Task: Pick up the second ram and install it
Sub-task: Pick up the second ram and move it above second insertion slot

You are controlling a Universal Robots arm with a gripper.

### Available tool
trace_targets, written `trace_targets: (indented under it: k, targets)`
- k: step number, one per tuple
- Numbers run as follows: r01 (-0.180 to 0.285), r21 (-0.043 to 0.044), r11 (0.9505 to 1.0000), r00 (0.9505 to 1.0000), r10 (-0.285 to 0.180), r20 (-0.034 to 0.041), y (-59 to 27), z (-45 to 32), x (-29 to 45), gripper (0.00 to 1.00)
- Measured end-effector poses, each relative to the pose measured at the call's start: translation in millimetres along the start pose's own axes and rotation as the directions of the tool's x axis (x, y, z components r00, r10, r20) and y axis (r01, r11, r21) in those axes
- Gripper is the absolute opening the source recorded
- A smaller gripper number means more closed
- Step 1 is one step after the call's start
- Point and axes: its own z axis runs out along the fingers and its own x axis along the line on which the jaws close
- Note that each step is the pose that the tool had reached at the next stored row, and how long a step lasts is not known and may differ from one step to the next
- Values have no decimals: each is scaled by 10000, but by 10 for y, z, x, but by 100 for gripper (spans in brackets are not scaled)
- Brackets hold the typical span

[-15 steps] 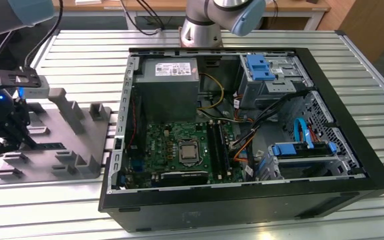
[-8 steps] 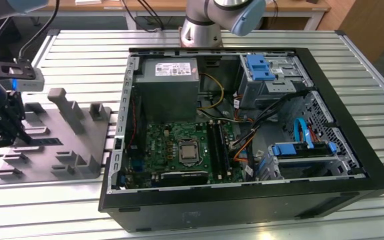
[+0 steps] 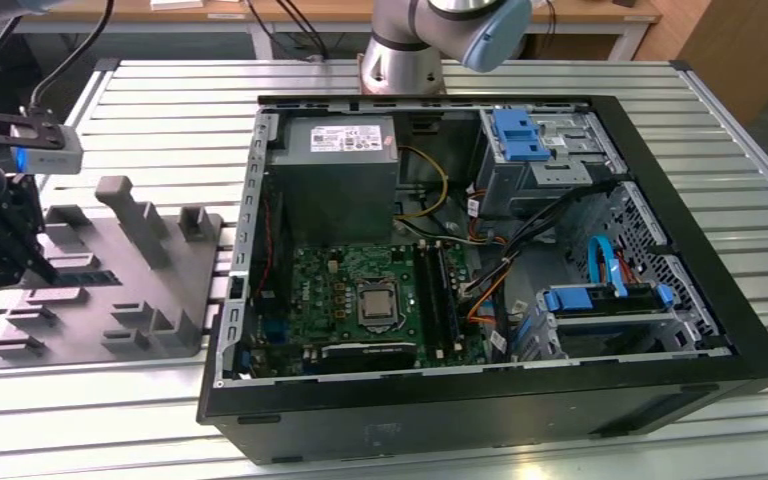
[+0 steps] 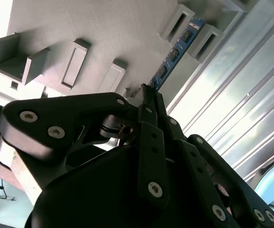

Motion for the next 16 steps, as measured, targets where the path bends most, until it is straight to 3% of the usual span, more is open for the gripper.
trace_targets:
  k: [16]
  targets:
    - [0,0,10000,10000,0,13,4,-184,-4,14]
